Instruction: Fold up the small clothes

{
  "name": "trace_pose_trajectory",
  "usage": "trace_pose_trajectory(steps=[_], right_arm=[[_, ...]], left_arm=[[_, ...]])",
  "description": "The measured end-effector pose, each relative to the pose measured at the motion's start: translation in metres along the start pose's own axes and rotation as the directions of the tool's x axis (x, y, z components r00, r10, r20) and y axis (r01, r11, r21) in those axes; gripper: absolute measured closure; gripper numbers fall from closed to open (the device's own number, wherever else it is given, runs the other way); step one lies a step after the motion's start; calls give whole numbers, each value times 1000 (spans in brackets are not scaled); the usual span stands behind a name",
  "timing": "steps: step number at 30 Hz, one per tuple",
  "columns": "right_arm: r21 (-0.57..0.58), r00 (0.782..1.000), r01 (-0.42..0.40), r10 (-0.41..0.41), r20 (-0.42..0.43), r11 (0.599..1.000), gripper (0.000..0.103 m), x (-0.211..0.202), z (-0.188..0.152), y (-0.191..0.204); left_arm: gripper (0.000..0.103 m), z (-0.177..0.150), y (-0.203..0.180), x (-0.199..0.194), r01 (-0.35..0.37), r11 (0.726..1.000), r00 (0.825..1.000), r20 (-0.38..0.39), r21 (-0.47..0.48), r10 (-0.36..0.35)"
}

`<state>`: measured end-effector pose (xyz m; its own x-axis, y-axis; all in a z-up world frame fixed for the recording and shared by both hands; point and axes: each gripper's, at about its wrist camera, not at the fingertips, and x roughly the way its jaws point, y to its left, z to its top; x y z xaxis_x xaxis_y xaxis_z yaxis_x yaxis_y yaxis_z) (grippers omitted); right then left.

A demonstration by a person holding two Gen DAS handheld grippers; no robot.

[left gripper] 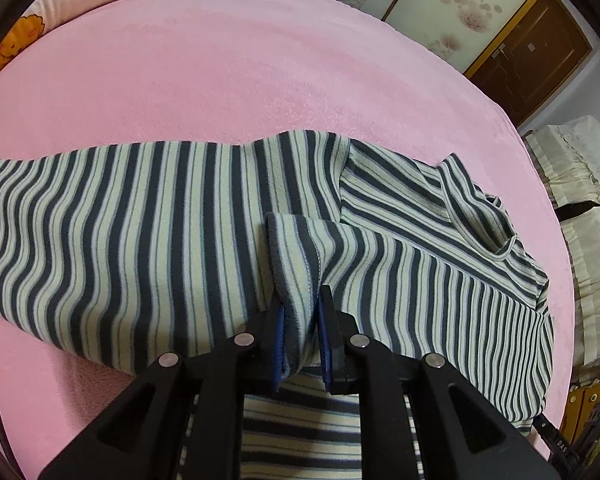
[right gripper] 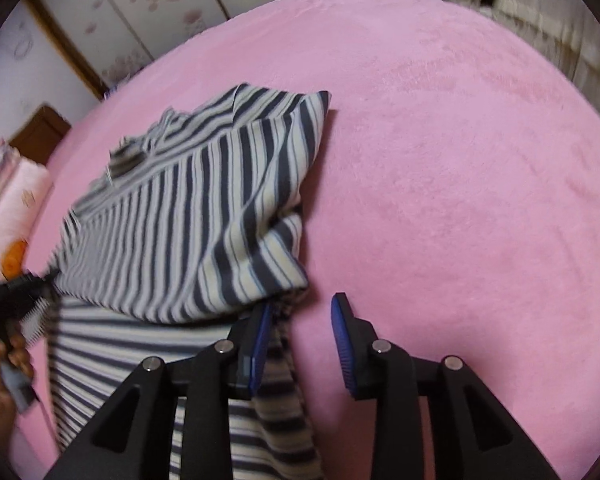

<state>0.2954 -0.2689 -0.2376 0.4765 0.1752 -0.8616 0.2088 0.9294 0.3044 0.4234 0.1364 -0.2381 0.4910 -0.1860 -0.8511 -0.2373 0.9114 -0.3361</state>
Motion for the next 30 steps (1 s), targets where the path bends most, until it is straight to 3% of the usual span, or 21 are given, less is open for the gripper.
trace_pose_trajectory(steps=[8, 10, 11, 14, 20, 24, 28, 30], right_arm=[[-39, 1000, -7, 7, 9, 999, 73, 13, 8, 12], [-54, 1000, 10, -10, 11, 998, 90, 16, 9, 15], [-67, 999, 39, -38, 8, 997, 93, 17, 9, 16], [-88, 989, 147, -144, 40, 985, 95, 14, 7, 20], [-75, 969, 230, -221, 112, 970, 96, -5, -4, 20], [-24, 972, 219, -215, 96, 976, 96, 7, -7, 4], [-50, 972, 225, -221, 82, 973, 95, 14, -8, 5], [-51, 980, 190, -187, 65, 980, 84, 7, -7, 3]], left_arm=[[92, 0, 2, 7, 9, 1000, 1000, -12, -11, -9], [94, 0, 2, 7, 7, 1000, 1000, -10, -1, -7], [94, 1, 1, 7, 6, 1000, 1000, -10, 6, -6], [94, 3, -1, 5, 11, 1000, 1000, -5, 25, -11], [94, 6, -6, 2, 12, 998, 1000, 11, 56, -12], [92, 3, -2, 13, -8, 997, 1000, -11, 74, 9], [90, 2, 1, 22, -16, 996, 999, -26, 92, 19], [86, 3, -1, 19, -10, 995, 999, -30, 102, 13]])
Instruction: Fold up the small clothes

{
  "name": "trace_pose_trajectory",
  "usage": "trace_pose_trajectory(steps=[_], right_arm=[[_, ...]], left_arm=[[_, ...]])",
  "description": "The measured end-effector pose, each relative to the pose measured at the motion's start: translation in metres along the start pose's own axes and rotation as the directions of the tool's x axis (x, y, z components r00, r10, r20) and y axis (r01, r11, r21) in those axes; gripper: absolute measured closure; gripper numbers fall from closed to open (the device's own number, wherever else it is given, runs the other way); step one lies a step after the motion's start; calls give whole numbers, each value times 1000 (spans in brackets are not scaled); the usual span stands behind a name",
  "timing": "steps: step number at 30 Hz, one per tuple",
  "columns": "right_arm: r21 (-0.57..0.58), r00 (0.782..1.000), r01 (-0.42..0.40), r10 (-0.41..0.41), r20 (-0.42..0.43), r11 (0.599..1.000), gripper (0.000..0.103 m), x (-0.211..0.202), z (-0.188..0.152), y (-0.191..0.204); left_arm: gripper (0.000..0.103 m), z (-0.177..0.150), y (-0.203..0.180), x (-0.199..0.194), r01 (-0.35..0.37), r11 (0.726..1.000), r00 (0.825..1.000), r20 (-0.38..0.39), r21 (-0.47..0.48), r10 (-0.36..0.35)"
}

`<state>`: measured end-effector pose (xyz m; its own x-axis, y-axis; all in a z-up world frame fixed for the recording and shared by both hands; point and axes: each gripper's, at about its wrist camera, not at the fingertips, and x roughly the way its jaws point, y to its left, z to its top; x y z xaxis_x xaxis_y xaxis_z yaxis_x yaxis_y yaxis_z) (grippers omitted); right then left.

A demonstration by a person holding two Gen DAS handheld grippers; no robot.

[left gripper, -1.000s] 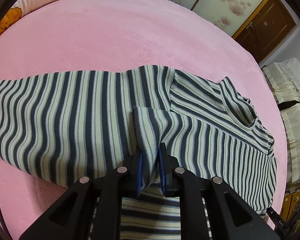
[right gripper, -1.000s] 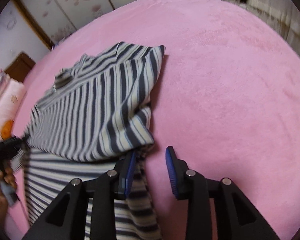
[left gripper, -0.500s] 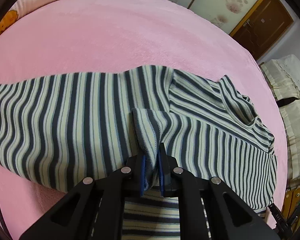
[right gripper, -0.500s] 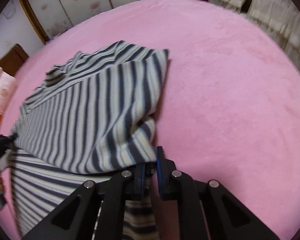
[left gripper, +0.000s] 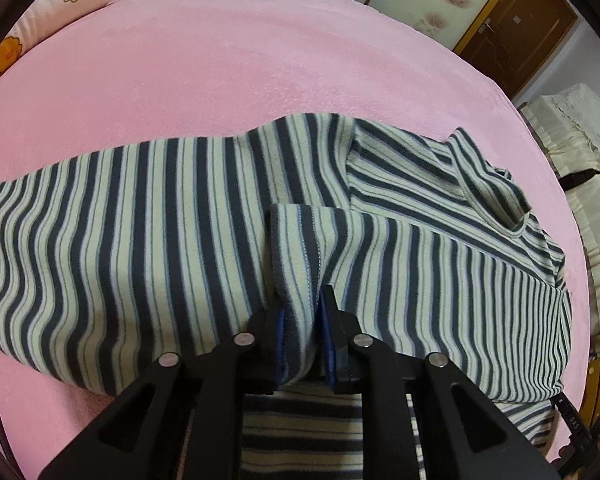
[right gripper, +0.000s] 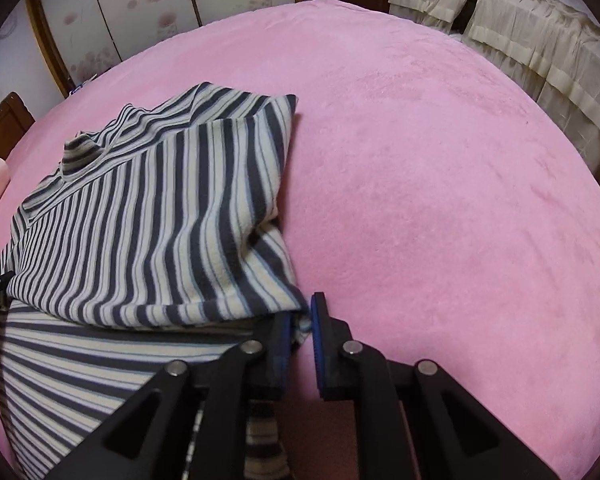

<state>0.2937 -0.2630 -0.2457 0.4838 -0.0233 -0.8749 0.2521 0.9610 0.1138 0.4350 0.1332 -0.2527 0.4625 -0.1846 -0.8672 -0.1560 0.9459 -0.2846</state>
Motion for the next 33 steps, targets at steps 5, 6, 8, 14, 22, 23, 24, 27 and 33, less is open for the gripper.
trace_pose_trajectory(steps=[5, 6, 8, 14, 22, 23, 24, 27, 33], right_arm=[[-38, 999, -39, 38, -29, 999, 68, -29, 4, -7], [-51, 999, -43, 42, -28, 998, 68, -38, 5, -9], [-71, 998, -63, 61, -22, 995, 68, -52, 11, -12], [-101, 996, -93, 93, -3, 991, 66, -45, 59, -11], [-97, 994, -104, 100, -46, 990, 66, 32, 122, 0], [-94, 994, -102, 97, -51, 990, 66, 38, 127, 0], [-89, 993, -113, 108, -57, 990, 66, 43, 130, 0], [-101, 991, -123, 117, -67, 987, 67, 53, 137, 4], [-186, 998, -69, 67, -16, 980, 99, 53, 143, 15]], left_arm=[[75, 2, -6, -13, 33, 996, 999, -38, 79, -30], [74, 3, -7, -16, 40, 994, 998, -42, 97, -36], [72, 6, -8, -23, 46, 990, 998, -40, 130, -41], [68, 25, -7, -15, 26, 989, 999, -47, 142, -19], [68, 48, -19, 15, 27, 987, 997, -78, 156, -15], [68, 50, -21, 19, 30, 986, 996, -85, 166, -16], [68, 52, -23, 22, 32, 985, 996, -89, 169, -18], [75, 56, -26, 27, 30, 984, 996, -90, 176, -14], [96, 58, -44, 23, -51, 963, 999, 11, 264, 49]])
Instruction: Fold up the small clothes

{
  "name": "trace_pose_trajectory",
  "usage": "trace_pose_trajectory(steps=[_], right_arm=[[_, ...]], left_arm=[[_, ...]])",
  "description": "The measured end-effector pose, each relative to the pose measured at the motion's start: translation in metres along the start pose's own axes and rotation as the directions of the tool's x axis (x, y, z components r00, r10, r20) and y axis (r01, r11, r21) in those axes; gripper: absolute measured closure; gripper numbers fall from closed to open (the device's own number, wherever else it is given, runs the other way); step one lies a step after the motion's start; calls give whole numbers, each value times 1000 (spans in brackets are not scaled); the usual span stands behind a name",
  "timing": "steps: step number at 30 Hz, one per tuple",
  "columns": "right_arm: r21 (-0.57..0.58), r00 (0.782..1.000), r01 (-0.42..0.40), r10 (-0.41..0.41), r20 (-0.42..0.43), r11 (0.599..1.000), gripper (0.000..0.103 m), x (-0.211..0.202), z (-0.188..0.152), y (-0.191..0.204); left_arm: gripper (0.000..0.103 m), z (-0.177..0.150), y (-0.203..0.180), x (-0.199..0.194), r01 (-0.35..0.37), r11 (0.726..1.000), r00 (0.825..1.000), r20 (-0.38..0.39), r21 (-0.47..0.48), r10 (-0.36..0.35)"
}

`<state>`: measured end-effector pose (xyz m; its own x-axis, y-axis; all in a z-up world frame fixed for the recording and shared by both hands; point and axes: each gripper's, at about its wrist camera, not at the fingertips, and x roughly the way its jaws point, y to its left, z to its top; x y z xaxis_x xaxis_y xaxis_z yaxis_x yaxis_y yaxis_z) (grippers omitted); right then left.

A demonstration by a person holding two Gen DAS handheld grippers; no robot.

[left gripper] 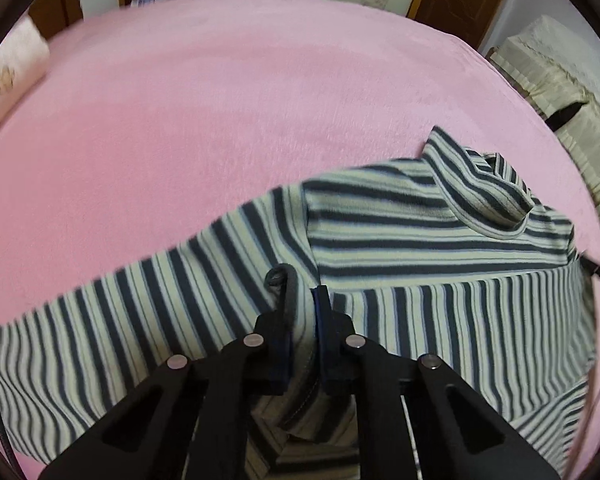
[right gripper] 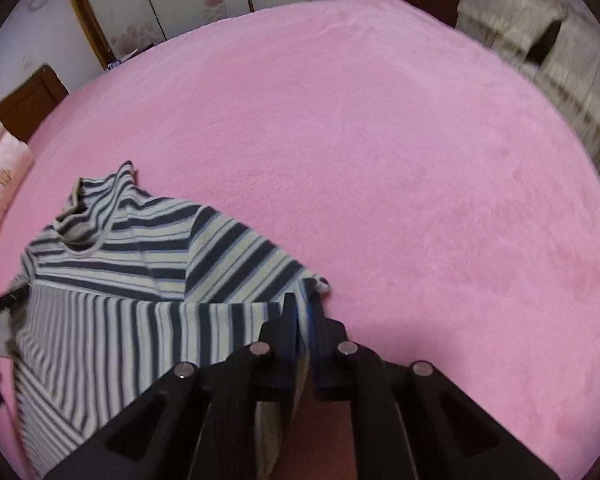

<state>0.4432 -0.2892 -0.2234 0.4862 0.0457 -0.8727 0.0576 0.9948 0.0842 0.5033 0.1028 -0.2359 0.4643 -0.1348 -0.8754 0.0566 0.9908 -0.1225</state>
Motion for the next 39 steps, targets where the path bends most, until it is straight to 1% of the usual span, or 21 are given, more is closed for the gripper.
trace_pose_trajectory(steps=[2, 4, 8, 10, 12, 14, 16, 17, 18, 19, 20, 21, 22, 24, 25, 29, 31, 32, 34, 37, 39], right_arm=[[2, 999, 21, -21, 37, 1000, 99, -5, 4, -2], [11, 998, 29, -30, 50, 1000, 99, -4, 5, -4], [-15, 994, 102, -101, 44, 995, 99, 8, 0, -4], [-14, 992, 117, -116, 57, 993, 99, 9, -4, -4], [-1, 988, 119, -118, 98, 993, 99, 2, -6, -4], [-1, 985, 121, -120, 125, 993, 99, -3, -7, -2], [-8, 981, 120, -118, 155, 993, 99, -10, -8, 1], [-15, 981, 128, -124, 150, 992, 99, -9, -9, 3], [-28, 984, 134, -130, 121, 991, 98, -4, -10, 4], [-34, 985, 139, -135, 108, 990, 98, -1, -11, 5], [-36, 985, 151, -147, 88, 988, 96, 1, -12, 6], [-25, 985, 155, -153, 83, 988, 92, 0, -12, 6], [-7, 985, 150, -149, 81, 989, 90, -4, -12, 4], [38, 986, 139, -141, 86, 990, 79, -15, -15, -1], [48, 986, 134, -138, 92, 990, 79, -20, -16, -2], [70, 989, 91, -99, 107, 993, 78, -49, -33, -1], [75, 991, 71, -79, 109, 995, 78, -63, -45, 2], [76, 993, 54, -62, 105, 996, 78, -70, -54, 3], [76, 994, 43, -50, 99, 996, 78, -79, -68, 7], [67, 997, 18, -23, 69, 998, 78, -87, -91, 13], [56, 999, 5, -7, 42, 998, 78, -88, -104, 17]], left_arm=[[97, 0, -6, -3, -32, 999, 999, 43, 8, 32], [97, 0, -7, -4, -60, 998, 996, 73, -7, 60], [97, -2, -2, 2, -97, 994, 991, 90, -52, 101], [97, -5, -2, 1, -100, 993, 989, 106, -65, 107], [97, -7, -5, 0, -89, 993, 987, 125, -80, 99], [97, -10, -3, -5, -55, 994, 989, 131, -99, 68], [94, -14, 1, -7, -25, 993, 992, 118, -116, 39], [92, -19, 6, -6, -16, 991, 994, 104, -131, 29], [85, -21, 11, -5, 3, 987, 996, 87, -159, 11], [79, -23, 18, -6, 24, 980, 997, 75, -197, -9], [77, -25, 26, -9, 48, 968, 997, 72, -246, -31], [73, -28, 30, -12, 69, 955, 996, 77, -287, -49], [71, -32, 36, -17, 88, 943, 994, 84, -321, -64], [70, -39, 50, -26, 119, 913, 992, 94, -391, -89], [70, -44, 57, -30, 135, 895, 990, 99, -424, -102], [70, -63, 76, -37, 186, 843, 983, 101, -505, -156], [70, -72, 79, -36, 218, 824, 976, 95, -522, -198], [70, -76, 80, -35, 228, 820, 973, 88, -525, -214], [70, -82, 79, -33, 226, 828, 973, 74, -513, -219], [70, -87, 76, -31, 222, 851, 974, 73, -476, -213], [69, -83, 72, -31, 223, 870, 975, 79, -441, -209]])
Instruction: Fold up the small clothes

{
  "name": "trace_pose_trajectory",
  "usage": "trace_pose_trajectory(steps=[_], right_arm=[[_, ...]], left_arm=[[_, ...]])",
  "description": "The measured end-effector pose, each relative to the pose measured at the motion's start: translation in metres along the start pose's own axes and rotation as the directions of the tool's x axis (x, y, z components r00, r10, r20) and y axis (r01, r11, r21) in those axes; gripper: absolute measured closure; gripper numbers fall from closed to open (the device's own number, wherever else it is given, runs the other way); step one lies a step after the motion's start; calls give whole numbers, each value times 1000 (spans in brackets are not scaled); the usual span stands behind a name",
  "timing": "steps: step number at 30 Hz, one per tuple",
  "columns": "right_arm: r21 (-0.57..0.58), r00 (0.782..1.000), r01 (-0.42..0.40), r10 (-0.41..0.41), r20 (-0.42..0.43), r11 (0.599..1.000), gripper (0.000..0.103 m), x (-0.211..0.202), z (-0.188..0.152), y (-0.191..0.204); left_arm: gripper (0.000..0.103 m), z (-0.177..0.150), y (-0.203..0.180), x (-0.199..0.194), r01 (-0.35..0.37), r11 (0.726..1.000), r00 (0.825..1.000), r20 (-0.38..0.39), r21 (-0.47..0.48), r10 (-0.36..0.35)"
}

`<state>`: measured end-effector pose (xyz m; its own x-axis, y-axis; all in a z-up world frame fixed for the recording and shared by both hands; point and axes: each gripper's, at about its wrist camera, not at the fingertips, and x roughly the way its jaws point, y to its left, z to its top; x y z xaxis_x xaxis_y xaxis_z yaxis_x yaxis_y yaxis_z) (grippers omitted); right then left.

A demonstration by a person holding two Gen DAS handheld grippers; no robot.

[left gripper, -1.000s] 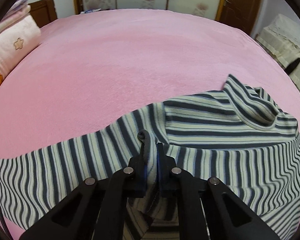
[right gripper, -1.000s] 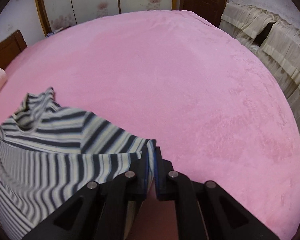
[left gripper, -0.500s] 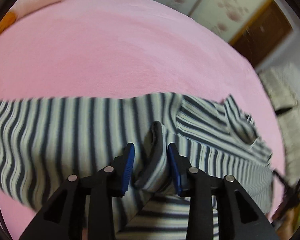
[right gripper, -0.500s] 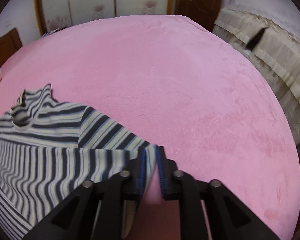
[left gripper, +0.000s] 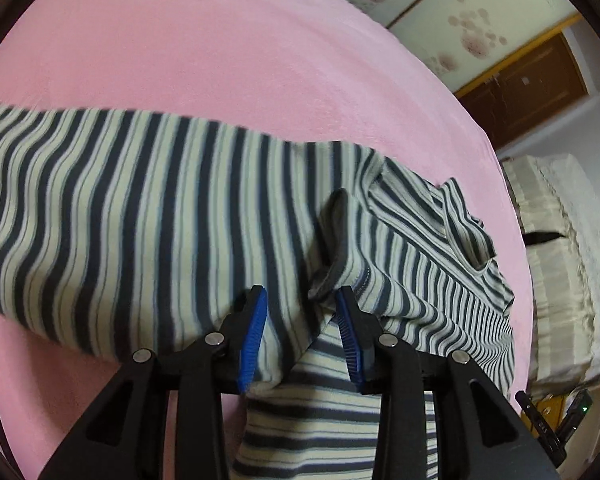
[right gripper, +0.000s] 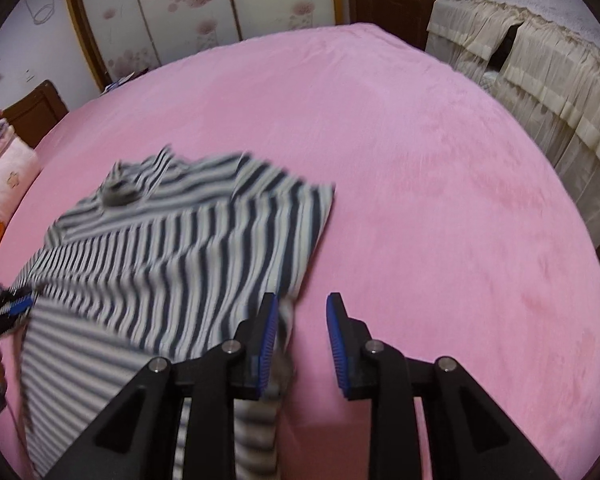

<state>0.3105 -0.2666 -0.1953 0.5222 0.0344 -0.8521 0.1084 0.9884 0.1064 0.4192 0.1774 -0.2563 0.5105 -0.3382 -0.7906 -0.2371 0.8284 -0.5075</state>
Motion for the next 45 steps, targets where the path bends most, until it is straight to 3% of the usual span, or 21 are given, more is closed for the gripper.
trace_pose_trajectory(steps=[5, 12, 15, 17, 18, 20, 21, 24, 28, 30, 35, 37, 40, 43, 45], right_arm=[[-4, 998, -8, 8, -57, 1000, 78, 5, -23, 2], [3, 997, -30, 30, -68, 1000, 78, 4, -35, 6], [-18, 997, -30, 29, -72, 999, 78, 4, -36, 9], [-26, 997, -28, 26, -75, 999, 78, 3, -38, 10], [-29, 997, -26, 24, -75, 999, 78, 2, -39, 10], [-27, 997, -27, 24, -76, 999, 78, 1, -41, 10], [-23, 997, -28, 26, -79, 999, 78, 1, -42, 9], [-13, 996, -32, 30, -89, 999, 78, 3, -46, 9], [-12, 995, -34, 33, -92, 999, 78, 3, -49, 10], [-21, 996, -35, 33, -88, 999, 78, 1, -50, 12], [-33, 995, -42, 39, -94, 999, 78, -1, -53, 14], [-34, 995, -41, 37, -98, 999, 78, -1, -53, 14], [-30, 994, -37, 34, -103, 999, 78, 0, -55, 12], [-17, 994, -42, 40, -100, 999, 78, -2, -55, 10], [-17, 995, -42, 41, -94, 999, 78, -4, -55, 11]], left_arm=[[69, -2, -26, 10, 29, 990, 999, -35, 136, -25], [67, -4, -44, 24, -28, 966, 999, -14, 256, 33], [67, -8, -55, 24, -65, 938, 998, 24, 339, 61], [71, -11, -63, 26, -82, 918, 997, 27, 388, 78], [82, -12, -65, 25, -89, 911, 996, 26, 402, 86], [87, -12, -69, 24, -100, 904, 995, 19, 416, 102], [92, -11, -70, 22, -99, 904, 994, 8, 416, 105], [93, -7, -78, 17, -109, 904, 993, 0, 414, 120], [93, 3, -75, 12, -77, 934, 989, -91, 350, 116], [93, 8, -68, 13, -56, 951, 976, -183, 305, 116], [92, 16, -43, 12, -8, 980, 949, -307, 198, 70], [84, 16, -40, 13, -45, 977, 951, -291, 208, 106], [84, 17, -29, 15, -153, 965, 944, -257, 215, 207], [84, 15, -18, 12, -148, 978, 950, -253, 148, 182], [84, 10, -21, 6, -154, 975, 955, -230, 163, 189]])
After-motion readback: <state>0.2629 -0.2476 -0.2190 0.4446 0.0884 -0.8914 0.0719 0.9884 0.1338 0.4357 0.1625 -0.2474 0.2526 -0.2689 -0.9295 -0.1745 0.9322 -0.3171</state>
